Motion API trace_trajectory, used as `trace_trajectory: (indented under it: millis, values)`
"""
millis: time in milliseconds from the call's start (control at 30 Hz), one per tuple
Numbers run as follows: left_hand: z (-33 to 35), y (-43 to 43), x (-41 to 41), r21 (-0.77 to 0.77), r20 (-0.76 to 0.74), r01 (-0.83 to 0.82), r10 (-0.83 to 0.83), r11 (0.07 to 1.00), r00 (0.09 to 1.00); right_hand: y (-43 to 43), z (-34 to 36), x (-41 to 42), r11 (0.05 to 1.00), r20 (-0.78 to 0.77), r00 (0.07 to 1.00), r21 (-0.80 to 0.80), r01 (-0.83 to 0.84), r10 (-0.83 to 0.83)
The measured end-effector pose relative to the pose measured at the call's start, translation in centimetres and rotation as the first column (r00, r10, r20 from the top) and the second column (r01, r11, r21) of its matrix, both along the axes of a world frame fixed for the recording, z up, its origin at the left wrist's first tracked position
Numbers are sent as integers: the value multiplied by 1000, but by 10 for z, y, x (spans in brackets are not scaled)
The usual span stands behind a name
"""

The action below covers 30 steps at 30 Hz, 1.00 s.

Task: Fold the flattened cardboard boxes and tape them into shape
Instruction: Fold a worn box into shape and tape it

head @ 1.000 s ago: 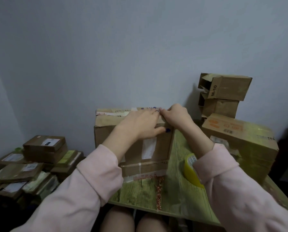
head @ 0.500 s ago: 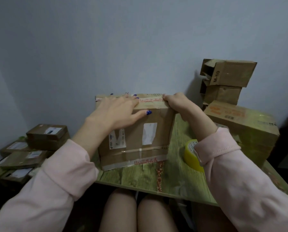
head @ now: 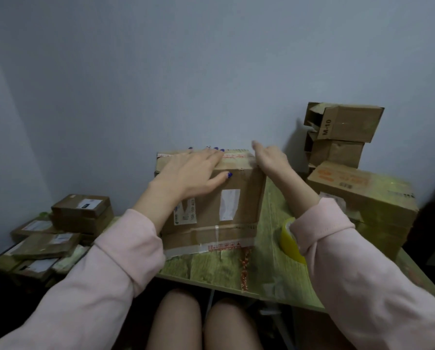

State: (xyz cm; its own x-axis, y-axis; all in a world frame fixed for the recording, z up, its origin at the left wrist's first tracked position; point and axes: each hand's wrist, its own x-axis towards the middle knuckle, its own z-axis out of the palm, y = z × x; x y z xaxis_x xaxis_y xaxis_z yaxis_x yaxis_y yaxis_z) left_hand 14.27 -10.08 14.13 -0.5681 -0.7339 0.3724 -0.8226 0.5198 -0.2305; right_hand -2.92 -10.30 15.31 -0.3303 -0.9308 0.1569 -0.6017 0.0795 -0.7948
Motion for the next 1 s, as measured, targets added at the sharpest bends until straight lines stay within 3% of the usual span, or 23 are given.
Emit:
trace_trajectory:
  millis: [133,267,467,733,900,1000]
  values:
    - [-3,-5,-21,25,-18,17,-17,1000,1000,-10,-11,12,1000,-105,994,-28,2,-5]
    - [-1,-9,-21,60,-31,-11,13,998,999,-19,-15,6,997,-26,997,23,74,-73]
    - [4,-17,6,113,-25,-36,39,993,999,-21,-11,-3,998,107,993,45,36,-41]
    - [0,-15,15,58,-103,-10,16,998,995,-21,-16,-8,998,270,963,52,-20,5]
    - [-5,-18,15,-11,-75,69,-69,998,995,-26,-22,-14,1000,289,957,-11,-12,14]
    - [-8,-21,16,-65,-21,84,-86,994,996,-24,-28,-14,998,297,955,53,-32,14]
